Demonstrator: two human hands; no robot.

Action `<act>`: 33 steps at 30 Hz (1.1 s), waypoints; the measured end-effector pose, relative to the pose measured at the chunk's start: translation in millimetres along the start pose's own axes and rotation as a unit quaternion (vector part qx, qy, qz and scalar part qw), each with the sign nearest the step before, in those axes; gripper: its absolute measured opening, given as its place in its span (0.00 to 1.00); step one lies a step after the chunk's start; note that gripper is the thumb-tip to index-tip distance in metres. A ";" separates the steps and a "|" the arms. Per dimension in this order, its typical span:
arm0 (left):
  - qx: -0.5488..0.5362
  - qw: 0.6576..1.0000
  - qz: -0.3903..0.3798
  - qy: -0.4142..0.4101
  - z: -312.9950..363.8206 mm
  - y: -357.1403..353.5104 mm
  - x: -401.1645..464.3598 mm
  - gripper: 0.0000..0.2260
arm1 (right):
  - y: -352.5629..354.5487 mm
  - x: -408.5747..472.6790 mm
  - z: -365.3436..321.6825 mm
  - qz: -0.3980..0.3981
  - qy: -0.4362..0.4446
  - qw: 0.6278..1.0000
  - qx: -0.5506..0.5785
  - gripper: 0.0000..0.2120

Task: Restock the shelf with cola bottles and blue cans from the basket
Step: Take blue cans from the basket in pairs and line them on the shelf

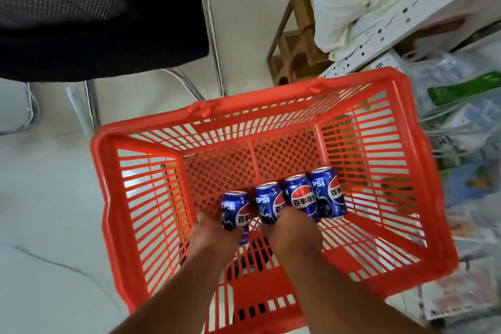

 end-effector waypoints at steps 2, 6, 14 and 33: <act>-0.016 1.000 -0.002 -0.003 -5.2 1.7 1.1 0.34 | 0.2 -4.4 -3.4 0.010 -0.004 1.000 0.021 0.17; -0.018 1.000 -0.016 -0.012 0.6 -0.5 0.5 0.34 | 7.6 -4.6 6.5 0.063 -0.025 0.994 0.091 0.24; 0.022 0.998 -0.031 -0.039 0.2 -15.8 14.7 0.36 | -10.5 6.7 5.1 0.015 -0.033 0.990 0.135 0.19; 0.017 0.997 -0.005 -0.075 -0.3 -14.3 10.2 0.43 | -47.9 26.0 -3.6 -0.104 -0.016 0.961 0.254 0.23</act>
Point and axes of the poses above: each hand's wrist, its own x-axis towards the middle knuckle, its own y-axis out of the back of the hand, z = x × y, the point moved 5 cm from there along x, towards the middle knuckle, and after that the axes turned 3 degrees about x, right-handed, at the moved point
